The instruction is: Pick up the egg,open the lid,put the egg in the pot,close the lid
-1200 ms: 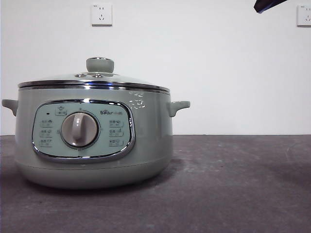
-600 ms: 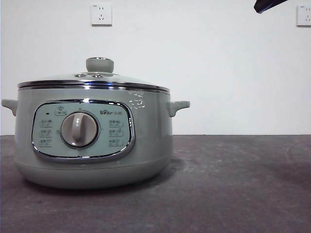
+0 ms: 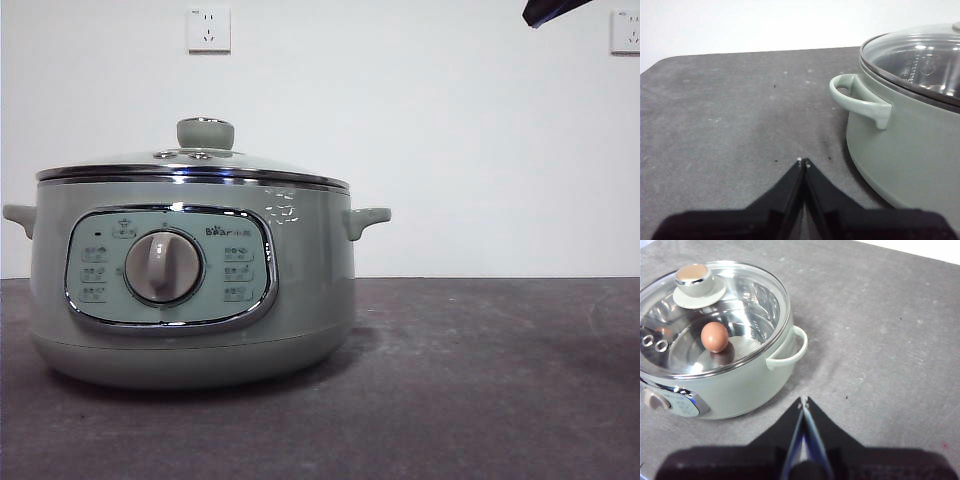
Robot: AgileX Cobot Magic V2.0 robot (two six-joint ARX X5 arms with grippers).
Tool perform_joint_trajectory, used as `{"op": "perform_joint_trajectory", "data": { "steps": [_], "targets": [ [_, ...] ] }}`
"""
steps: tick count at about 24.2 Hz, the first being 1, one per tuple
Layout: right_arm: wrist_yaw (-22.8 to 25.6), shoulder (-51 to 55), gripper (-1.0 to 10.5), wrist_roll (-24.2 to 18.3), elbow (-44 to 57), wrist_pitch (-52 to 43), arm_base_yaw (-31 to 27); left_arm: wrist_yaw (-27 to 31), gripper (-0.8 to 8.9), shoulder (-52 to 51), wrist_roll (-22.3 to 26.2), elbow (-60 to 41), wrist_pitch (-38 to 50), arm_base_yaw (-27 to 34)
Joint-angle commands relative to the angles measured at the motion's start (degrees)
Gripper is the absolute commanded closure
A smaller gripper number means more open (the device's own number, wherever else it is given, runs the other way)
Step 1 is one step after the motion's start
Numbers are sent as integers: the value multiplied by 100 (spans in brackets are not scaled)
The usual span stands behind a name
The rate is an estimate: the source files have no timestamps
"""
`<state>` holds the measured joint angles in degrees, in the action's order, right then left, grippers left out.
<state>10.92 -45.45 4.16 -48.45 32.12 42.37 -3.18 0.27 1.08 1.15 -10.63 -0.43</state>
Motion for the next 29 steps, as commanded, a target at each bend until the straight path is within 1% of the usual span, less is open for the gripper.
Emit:
{"op": "perform_joint_trajectory", "data": {
  "steps": [1,8,9,11,13,14,16,17,18,20,22,26,29],
  "targets": [
    [-4,13,945,68,48,-13,-2,4,817,-17,50,-92,13,17],
    [-4,15,945,66,48,-13,-2,4,817,-17,50,-92,13,17],
    [-2,59,946,26,48,7,2,4,817,-17,50,-92,13,17],
    [118,258,945,-284,57,24,-186,4,817,-17,50,-92,13,17],
    [-17,496,945,-365,138,-44,-623,2,817,-17,50,-92,15,17],
    [-372,656,946,-367,225,-68,-951,4,817,-17,50,-92,15,17],
    [-1338,1099,945,-382,501,-136,-1762,2,817,-17,50,-92,15,17],
    [-1692,1360,946,-385,723,-326,-2188,4,817,-17,50,-92,15,17],
    [-1880,1641,946,-385,999,-601,-2583,4,817,-17,50,-92,15,17],
    [-2000,2291,946,-382,1663,-1222,-3182,4,817,-17,50,-92,15,17],
    [-2002,2955,945,-358,2367,-1705,-3543,4,817,-17,50,-92,15,17],
    [-1998,3812,945,-363,3268,-1818,-3805,9,817,-17,50,-92,15,17],
    [-2000,4129,945,-348,3738,-1908,-3869,7,817,-17,50,-92,17,17]
  ]
}}
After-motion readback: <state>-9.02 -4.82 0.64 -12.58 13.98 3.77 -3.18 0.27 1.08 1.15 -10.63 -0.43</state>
